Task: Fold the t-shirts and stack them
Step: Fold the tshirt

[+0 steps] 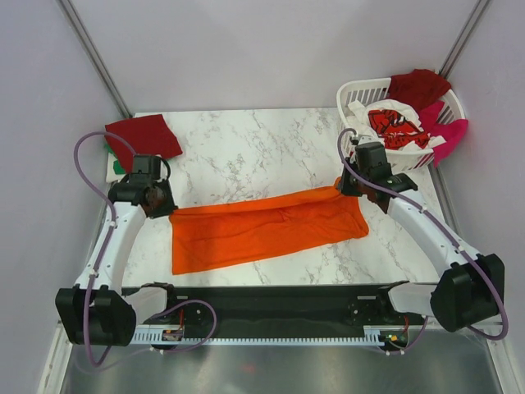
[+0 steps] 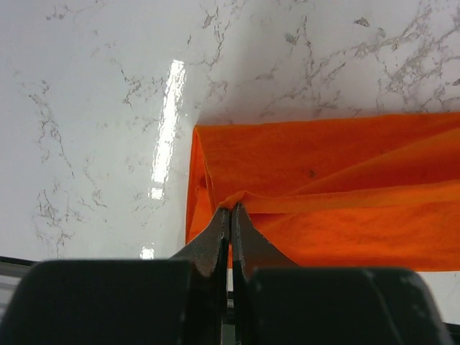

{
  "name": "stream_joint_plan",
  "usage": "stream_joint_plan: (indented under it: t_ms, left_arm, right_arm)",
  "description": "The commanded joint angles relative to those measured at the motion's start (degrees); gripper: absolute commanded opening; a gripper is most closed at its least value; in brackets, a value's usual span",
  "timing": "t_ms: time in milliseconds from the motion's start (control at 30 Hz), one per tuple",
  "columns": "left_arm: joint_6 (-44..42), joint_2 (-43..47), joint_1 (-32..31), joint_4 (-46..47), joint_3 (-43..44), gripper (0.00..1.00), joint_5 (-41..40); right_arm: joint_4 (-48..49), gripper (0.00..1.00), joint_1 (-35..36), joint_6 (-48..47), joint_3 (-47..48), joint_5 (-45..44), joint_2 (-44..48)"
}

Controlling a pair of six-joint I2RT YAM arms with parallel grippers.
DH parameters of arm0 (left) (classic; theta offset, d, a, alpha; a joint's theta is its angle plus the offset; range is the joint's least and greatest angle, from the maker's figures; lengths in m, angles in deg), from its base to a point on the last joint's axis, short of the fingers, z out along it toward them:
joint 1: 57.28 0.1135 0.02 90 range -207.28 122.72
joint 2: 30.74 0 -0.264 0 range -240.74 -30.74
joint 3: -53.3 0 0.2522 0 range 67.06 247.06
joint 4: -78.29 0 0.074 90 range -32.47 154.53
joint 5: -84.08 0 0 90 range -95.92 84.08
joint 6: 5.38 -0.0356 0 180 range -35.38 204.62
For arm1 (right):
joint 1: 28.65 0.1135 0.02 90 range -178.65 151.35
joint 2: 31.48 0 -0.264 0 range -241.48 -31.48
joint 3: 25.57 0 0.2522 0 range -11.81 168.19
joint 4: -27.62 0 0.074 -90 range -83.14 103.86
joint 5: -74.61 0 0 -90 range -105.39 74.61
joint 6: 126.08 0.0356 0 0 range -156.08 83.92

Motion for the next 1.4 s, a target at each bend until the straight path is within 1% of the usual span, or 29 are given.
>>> stream_joint_plan:
  t_ms: [0, 100, 167, 233, 300, 367, 400, 433, 467, 500, 533, 567, 600, 633, 700, 767, 800, 833, 867, 933, 1067, 1133, 1267, 1333, 1367]
  left_arm:
    - [1.7, 1.8, 0.0, -3.4, 1.1, 0.02, 2.4]
    - [1.3, 1.4, 0.0, -6.7, 1.9, 0.02, 5.1]
    - [1.7, 1.5, 0.0, -8.6, 2.5, 0.02, 9.0]
    - [2.0, 3.0, 0.0, -10.2, 2.2, 0.02, 12.7]
    - [2.7, 5.2, 0.0, -11.4, 1.8, 0.02, 13.7]
    - [3.6, 6.5, 0.0, -13.6, 1.9, 0.13, 14.0]
    - [3.7, 7.8, 0.0, -14.3, 1.9, 0.23, 13.7]
    - [5.2, 8.0, 0.0, -15.8, 2.2, 0.4, 11.1]
    - [5.5, 8.3, 0.0, -16.4, 2.3, 0.41, 10.1]
    - [5.5, 8.5, 0.0, -16.7, 2.6, 0.42, 10.1]
    - [5.4, 8.4, 0.0, -17.0, 3.0, 0.51, 9.4]
    - [5.5, 8.1, 0.0, -18.2, 4.4, 0.6, 8.4]
    - [5.9, 7.8, 0.0, -18.7, 5.3, 0.8, 7.1]
    - [5.9, 6.9, 0.0, -18.8, 6.0, 0.81, 4.1]
    - [5.6, 5.4, 0.0, -18.1, 8.2, 0.8, 3.0]
    - [5.3, 2.9, 0.0, -16.8, 9.1, 0.71, 3.1]
    - [5.3, 2.0, 0.0, -14.2, 8.9, 0.69, 3.6]
    - [5.4, 1.1, 0.0, -13.1, 8.4, 0.67, 5.8]
    - [5.6, -0.1, 0.0, -11.8, 6.9, 0.67, 6.1]
    - [6.0, -3.7, -0.3, -8.0, 5.1, 0.66, 8.5]
    - [6.1, -10.5, -1.1, -3.9, 2.2, 0.6, 8.1]
    - [6.1, -14.6, -2.5, -2.4, 2.1, 0.59, 7.4]
    - [5.9, -22.2, -5.2, -0.7, 3.0, 0.58, 6.5]
    - [5.5, -26.6, -7.2, -0.7, 4.1, 0.58, 3.5]
    - [5.3, -27.9, -7.8, -0.8, 4.4, 0.58, 2.7]
  right_arm:
    - [-2.1, 0.07, 0.0, 1.4, -1.9, 0.1, 3.7]
    - [-4.0, 0.08, 0.1, 1.9, -3.7, -1.4, 5.9]
    - [-4.7, 0.09, 0.0, 2.4, -4.8, -1.9, 7.1]
    - [-5.7, 0.09, 0.1, 3.1, -6.5, -1.8, 8.8]
    - [-6.2, 0.13, 0.1, 4.0, -8.4, -1.9, 10.2]
    - [-6.2, 0.19, 0.0, 4.5, -9.6, -1.8, 11.0]
    - [-6.3, 0.43, 0.0, 4.7, -10.9, -2.0, 11.3]
    - [-6.3, 0.53, 0.1, 5.4, -11.5, -2.4, 11.3]
    - [-6.6, 0.58, 0.0, 5.5, -11.9, -3.2, 11.1]
    - [-6.7, 0.72, 0.0, 5.7, -12.5, -3.8, 10.9]
    - [-6.9, 0.79, 0.1, 6.0, -12.4, -4.2, 10.8]
    - [-7.0, 0.84, 0.0, 6.2, -12.3, -4.7, 10.5]
    - [-7.3, 0.92, 0.0, 6.4, -11.6, -5.2, 10.5]
    - [-7.2, 0.95, 0.1, 6.6, -11.1, -5.1, 10.4]
    - [-6.6, 0.98, 0.1, 7.2, -10.3, -4.6, 10.1]
    - [-5.8, 0.98, 0.0, 7.6, -10.0, -4.1, 9.1]
    - [-4.9, 0.98, 0.1, 7.8, -9.8, -4.0, 8.4]
    - [-4.6, 0.98, 0.1, 7.8, -9.7, -3.7, 7.6]
    - [-4.1, 0.98, 0.1, 7.8, -9.5, -3.4, 6.5]
    - [-3.3, 0.98, -0.1, 7.9, -9.0, -3.0, 3.1]
    - [-0.8, 0.98, -0.2, 8.5, -9.4, -2.3, -3.1]
    - [1.5, 0.98, -0.4, 9.2, -10.1, -1.1, -5.3]
    - [5.2, 0.98, -0.7, 10.2, -9.5, 0.4, -13.2]
    - [6.7, 0.98, -0.8, 10.5, -7.6, 0.4, -16.4]
    - [7.0, 0.98, -0.9, 10.7, -6.7, 0.5, -19.7]
